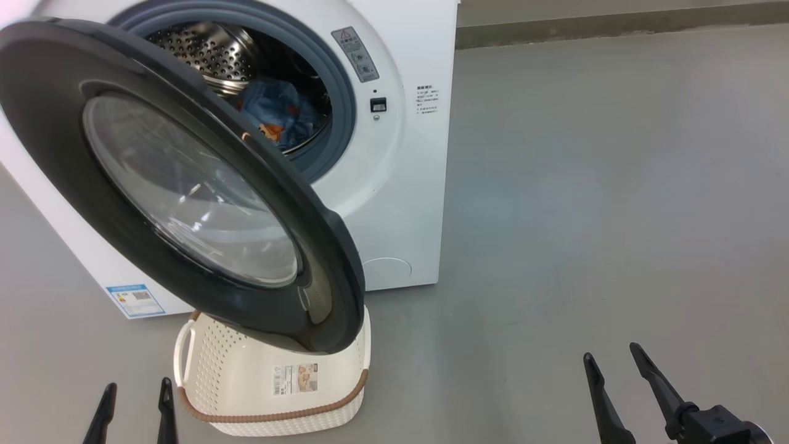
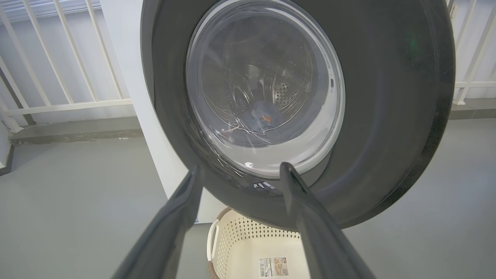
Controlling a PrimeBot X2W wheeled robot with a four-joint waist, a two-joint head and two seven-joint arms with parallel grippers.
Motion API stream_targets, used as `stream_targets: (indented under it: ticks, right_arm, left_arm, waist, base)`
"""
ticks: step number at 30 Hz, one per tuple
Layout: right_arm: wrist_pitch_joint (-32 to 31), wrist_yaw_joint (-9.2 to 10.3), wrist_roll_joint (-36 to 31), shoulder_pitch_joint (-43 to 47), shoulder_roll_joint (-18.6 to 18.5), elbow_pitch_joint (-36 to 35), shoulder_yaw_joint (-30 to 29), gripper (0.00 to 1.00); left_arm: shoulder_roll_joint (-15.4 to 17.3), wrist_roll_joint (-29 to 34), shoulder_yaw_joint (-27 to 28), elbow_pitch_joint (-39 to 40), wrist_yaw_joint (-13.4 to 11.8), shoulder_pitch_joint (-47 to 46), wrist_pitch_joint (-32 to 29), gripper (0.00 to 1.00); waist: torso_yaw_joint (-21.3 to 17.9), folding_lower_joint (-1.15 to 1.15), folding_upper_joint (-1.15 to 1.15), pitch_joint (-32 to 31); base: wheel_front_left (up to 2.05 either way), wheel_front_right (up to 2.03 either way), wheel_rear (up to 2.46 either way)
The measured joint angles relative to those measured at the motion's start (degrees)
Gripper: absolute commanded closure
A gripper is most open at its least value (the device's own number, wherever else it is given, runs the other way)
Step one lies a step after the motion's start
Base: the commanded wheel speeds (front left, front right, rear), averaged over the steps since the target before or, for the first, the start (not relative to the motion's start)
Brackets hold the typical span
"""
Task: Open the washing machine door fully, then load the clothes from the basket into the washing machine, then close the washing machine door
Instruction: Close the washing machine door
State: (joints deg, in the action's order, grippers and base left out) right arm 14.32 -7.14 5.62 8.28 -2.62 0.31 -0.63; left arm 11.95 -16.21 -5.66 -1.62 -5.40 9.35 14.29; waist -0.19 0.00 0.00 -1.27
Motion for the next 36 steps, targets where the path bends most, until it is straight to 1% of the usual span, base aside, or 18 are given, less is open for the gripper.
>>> stream_targets:
  ticks: [1, 2, 3, 12, 17, 19, 22, 26, 33, 36]
  right_arm:
    - [0.0, 0.0, 0.0, 0.0, 0.01, 0.0, -0.04, 0.51]
    - [0.0, 0.0, 0.0, 0.0, 0.01, 0.0, -0.05, 0.98]
    - [0.0, 0.0, 0.0, 0.0, 0.01, 0.0, -0.05, 1.0]
    - [0.0, 0.0, 0.1, -0.01, 0.02, 0.63, -0.13, 1.0]
    - [-0.07, 0.0, 0.53, -0.07, 0.04, 1.98, -0.19, 1.0]
    - [-0.08, 0.0, 0.53, -0.37, 0.03, 2.87, -0.1, 1.0]
    - [-0.1, 0.0, 0.65, -2.65, -0.11, 4.87, 0.2, 1.0]
    - [-0.1, 0.0, 1.54, -7.75, -0.98, 9.47, 0.45, 1.0]
    - [-0.09, 0.0, 2.2, -18.16, -2.75, 20.53, 2.5, 1.0]
    - [-0.08, 0.0, 2.21, -22.97, -3.19, 24.65, 3.56, 1.0]
  left_arm:
    - [-0.01, 0.0, -0.02, 0.0, -0.16, 0.01, 0.0, 0.0]
    - [-0.01, 0.0, -0.03, -0.01, -0.41, 0.01, 0.0, 0.0]
    - [-0.01, 0.0, -0.03, -0.01, -0.41, 0.01, 0.0, 0.0]
    - [-0.04, -0.01, -0.32, -0.07, -0.38, -0.01, 0.0, 0.0]
    - [-0.04, 0.0, -0.97, -0.07, -0.3, -0.29, 0.0, 0.0]
    - [-0.15, 0.03, -1.4, -0.07, 0.13, -0.39, 0.0, 0.0]
    - [-0.58, 0.51, -2.03, -0.2, 0.38, -1.09, 0.01, 0.0]
    - [-1.19, 0.64, -2.77, -0.21, 0.71, -2.56, 0.01, 0.0]
    - [-2.27, 1.3, -4.03, -1.04, 1.76, -5.52, 0.02, 0.0]
    - [-2.82, 2.12, -4.63, -1.35, 2.69, -7.51, 0.02, 0.0]
  waist:
    - [0.02, 0.0, 0.0, 0.01]
    - [0.03, 0.0, 0.0, 0.02]
    - [0.03, 0.0, 0.0, 0.02]
    - [0.75, 0.0, 0.0, 0.21]
    - [2.13, 0.0, 0.0, 0.37]
    - [2.85, 0.0, 0.0, 0.51]
    - [3.97, 0.0, 0.0, 0.82]
    - [5.52, 0.0, 0.0, 1.55]
    - [9.16, 0.0, 0.0, 2.96]
    - [11.03, 0.0, 0.0, 3.65]
  base:
    - [0.0, 0.0, 0.0]
    - [0.0, 0.0, 0.0]
    - [0.0, 0.0, 0.0]
    - [0.0, 0.0, 0.0]
    - [0.0, 0.0, 0.0]
    - [0.0, 0.0, 0.0]
    - [0.0, 0.0, 0.0]
    - [0.0, 0.0, 0.0]
    - [0.0, 0.0, 0.0]
    - [0.0, 0.0, 0.0]
